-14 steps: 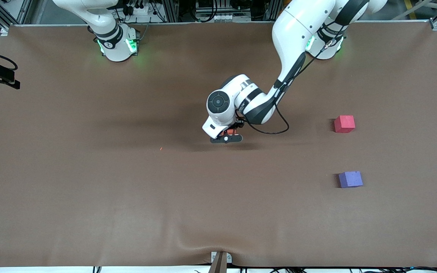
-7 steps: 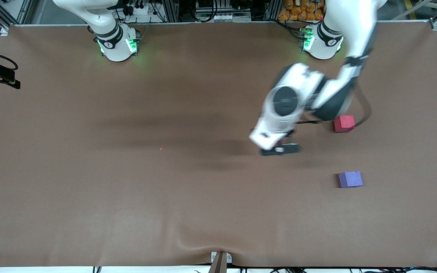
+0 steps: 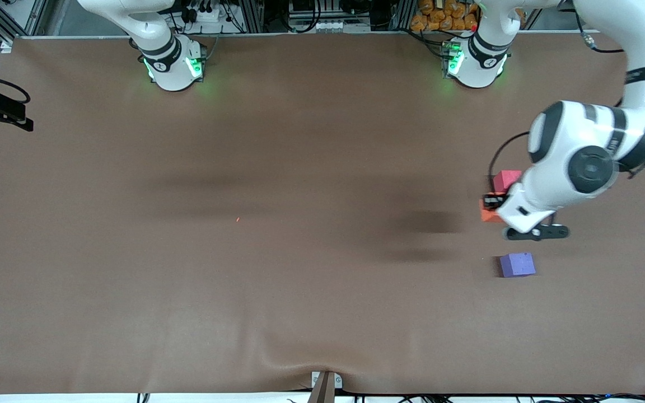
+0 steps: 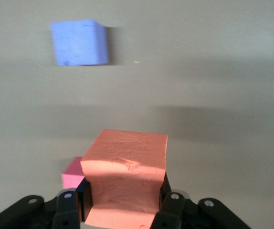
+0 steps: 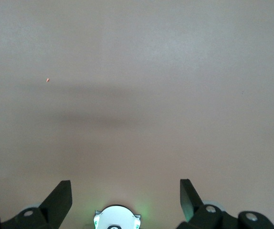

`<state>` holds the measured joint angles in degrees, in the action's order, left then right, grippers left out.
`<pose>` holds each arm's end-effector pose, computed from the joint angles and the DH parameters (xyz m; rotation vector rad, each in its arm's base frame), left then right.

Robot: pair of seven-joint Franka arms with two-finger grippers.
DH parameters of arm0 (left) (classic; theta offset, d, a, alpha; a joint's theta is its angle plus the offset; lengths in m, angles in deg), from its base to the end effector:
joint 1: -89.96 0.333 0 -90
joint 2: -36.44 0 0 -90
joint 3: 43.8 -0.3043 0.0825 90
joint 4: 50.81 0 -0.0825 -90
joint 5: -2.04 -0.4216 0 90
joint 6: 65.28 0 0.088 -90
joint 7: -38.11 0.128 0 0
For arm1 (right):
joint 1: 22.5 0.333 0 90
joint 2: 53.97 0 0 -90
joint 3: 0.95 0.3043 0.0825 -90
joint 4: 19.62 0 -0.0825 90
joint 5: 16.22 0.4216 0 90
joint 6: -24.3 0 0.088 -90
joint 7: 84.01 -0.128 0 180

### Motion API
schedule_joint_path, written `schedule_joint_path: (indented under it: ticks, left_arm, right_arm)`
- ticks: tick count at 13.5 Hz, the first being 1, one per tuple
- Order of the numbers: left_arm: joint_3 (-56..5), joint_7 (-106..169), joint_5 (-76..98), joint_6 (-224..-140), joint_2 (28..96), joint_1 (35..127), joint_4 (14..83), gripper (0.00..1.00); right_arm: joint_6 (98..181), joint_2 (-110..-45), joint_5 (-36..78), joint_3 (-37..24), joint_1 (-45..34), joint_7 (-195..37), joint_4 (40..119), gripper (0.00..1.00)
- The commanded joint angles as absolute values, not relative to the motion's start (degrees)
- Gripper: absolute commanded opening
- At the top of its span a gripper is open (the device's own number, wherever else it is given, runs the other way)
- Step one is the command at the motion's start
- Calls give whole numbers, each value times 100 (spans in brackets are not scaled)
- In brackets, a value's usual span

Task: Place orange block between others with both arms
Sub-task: 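Carry the orange cube with the left gripper between pink and blue cubes, then lower the orange cube and open the left gripper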

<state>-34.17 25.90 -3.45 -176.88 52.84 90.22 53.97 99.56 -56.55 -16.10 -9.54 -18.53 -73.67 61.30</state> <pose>0.6276 -0.0917 0.3155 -3.0647 -0.0151 0.2338 0.5726 -0.0439 0.6240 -3.1157 -0.1557 0.2230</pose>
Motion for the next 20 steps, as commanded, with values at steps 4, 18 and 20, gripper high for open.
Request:
schedule_joint_path:
  ticks: [4,18,20]
  left_arm:
    - [-3334,3722,-464,-19374,5409,9980,6405,0]
    - [-3343,3557,-1105,-20045,6377,10069,6362,4]
    - [-3334,3390,-1105,-20045,6447,10051,6292,99]
  right_arm:
    - [9901,-5608,-1552,-974,-1828,-7346,6132,100]
    - [9910,-5617,-1552,-983,-1837,-7328,6132,100]
    - [9910,-5626,-1552,-983,-1837,-7328,6132,100]
